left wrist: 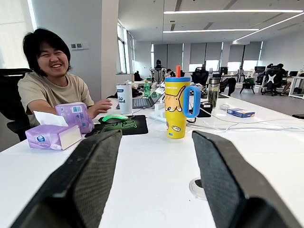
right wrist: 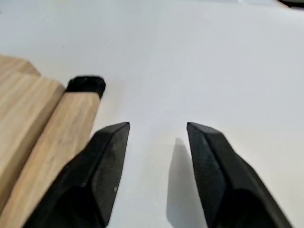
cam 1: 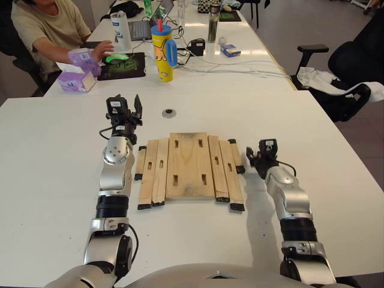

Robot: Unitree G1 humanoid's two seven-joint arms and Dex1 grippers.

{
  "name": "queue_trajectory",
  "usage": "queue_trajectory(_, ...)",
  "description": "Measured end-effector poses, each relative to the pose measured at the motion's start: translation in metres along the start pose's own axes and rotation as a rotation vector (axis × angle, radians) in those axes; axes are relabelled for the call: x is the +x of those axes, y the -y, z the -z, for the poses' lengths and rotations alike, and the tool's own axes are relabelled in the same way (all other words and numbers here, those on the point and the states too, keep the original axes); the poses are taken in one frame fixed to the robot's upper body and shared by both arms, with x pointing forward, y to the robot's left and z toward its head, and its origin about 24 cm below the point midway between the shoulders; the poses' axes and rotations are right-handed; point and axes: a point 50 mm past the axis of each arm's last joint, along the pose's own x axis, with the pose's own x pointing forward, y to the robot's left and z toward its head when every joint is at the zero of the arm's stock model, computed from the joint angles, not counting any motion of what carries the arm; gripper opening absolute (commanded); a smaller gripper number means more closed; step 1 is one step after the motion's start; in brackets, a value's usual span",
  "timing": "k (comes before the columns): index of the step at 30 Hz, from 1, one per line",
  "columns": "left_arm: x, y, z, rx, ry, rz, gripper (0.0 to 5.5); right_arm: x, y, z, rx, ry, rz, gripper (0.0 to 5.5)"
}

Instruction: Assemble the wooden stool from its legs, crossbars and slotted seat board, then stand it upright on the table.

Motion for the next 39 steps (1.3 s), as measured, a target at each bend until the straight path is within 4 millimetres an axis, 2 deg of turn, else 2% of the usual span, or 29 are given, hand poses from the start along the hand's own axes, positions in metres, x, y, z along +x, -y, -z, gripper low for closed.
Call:
queue_trajectory(4, -0.004, -0.004, 0.001, 0.002, -0.007, -0.018, 2.76, -0.004, -0.007, -0.008, -0.007, -0.014, -0.072, 2.24)
queue_trajectory(10, -0.005, -0.006, 0.000, 0.001, -0.005, -0.029, 2.76, -0.006, -0.005, -0.015, -0.027, -0.029, -0.097, 2.24)
queue_trajectory(16, -0.005, -0.008, 0.000, 0.000, -0.005, -0.039, 2.76, -0.006, -0.014, -0.010, -0.061, -0.094, -0.194, 2.24)
queue_trajectory(27, -0.006, -0.009, 0.001, 0.004, -0.010, -0.038, 2.76, -0.005, -0.015, -0.013, -0.105, -0.143, -0.208, 2.24)
queue_trajectory(30, -0.006, -0.010, 0.001, 0.006, -0.011, -0.037, 2.76, -0.004, -0.012, -0.014, -0.102, -0.145, -0.184, 2.24)
queue_trajectory(35, -0.006, -0.011, 0.002, 0.012, -0.017, -0.036, 2.76, -0.003, 0.005, -0.017, -0.103, -0.148, -0.126, 2.24)
queue_trajectory(39, -0.006, -0.012, 0.003, 0.017, -0.027, -0.031, 2.76, -0.003, 0.007, -0.018, -0.090, -0.136, -0.123, 2.24)
